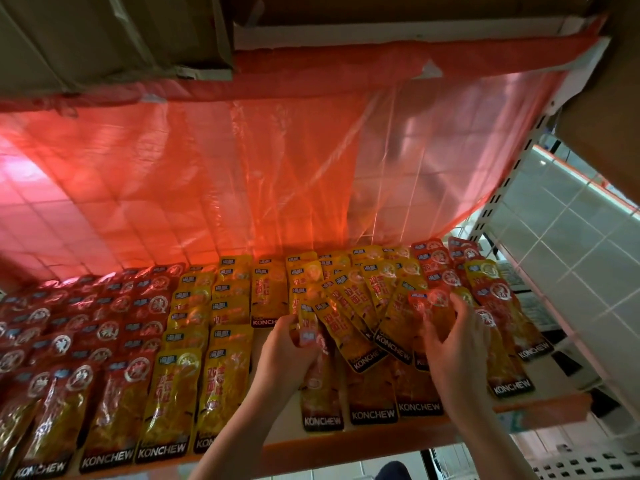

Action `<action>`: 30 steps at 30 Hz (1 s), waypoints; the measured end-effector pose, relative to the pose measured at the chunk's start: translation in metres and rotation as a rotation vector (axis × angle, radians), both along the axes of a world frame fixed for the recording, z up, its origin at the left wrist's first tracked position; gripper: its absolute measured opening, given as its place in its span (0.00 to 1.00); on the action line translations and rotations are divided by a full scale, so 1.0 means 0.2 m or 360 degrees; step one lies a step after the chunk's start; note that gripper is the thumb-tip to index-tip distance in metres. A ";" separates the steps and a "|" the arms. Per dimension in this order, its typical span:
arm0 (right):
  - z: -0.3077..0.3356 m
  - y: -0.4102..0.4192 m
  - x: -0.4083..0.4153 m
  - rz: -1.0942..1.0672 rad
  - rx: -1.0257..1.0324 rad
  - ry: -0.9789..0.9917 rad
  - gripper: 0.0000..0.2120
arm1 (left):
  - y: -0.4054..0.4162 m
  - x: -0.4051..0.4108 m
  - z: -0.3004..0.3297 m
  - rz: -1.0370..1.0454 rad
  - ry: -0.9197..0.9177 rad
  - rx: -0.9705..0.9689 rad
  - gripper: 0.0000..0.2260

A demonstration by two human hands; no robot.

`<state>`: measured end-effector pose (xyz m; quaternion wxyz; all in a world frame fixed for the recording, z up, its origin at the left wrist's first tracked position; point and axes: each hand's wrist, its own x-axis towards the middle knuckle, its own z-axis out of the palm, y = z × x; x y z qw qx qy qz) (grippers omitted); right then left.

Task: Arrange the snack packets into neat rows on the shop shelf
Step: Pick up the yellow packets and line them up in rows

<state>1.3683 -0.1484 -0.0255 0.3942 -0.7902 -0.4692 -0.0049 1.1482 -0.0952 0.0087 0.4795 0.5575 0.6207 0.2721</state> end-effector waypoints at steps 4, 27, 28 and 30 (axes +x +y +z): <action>0.01 0.00 0.01 -0.0043 -0.0046 -0.0098 0.25 | -0.01 -0.03 0.01 0.0120 -0.0129 0.0042 0.19; 0.05 -0.13 -0.47 0.1361 -0.0565 -0.0616 0.51 | 0.01 0.00 -0.05 0.0319 0.0033 0.0062 0.16; 0.06 -0.13 -0.46 0.1421 -0.0591 -0.0574 0.51 | 0.01 0.01 -0.04 0.0323 0.0032 0.0070 0.15; 0.07 -0.13 -0.45 0.1477 -0.0571 -0.0510 0.47 | 0.01 0.01 -0.03 0.0317 0.0026 0.0062 0.12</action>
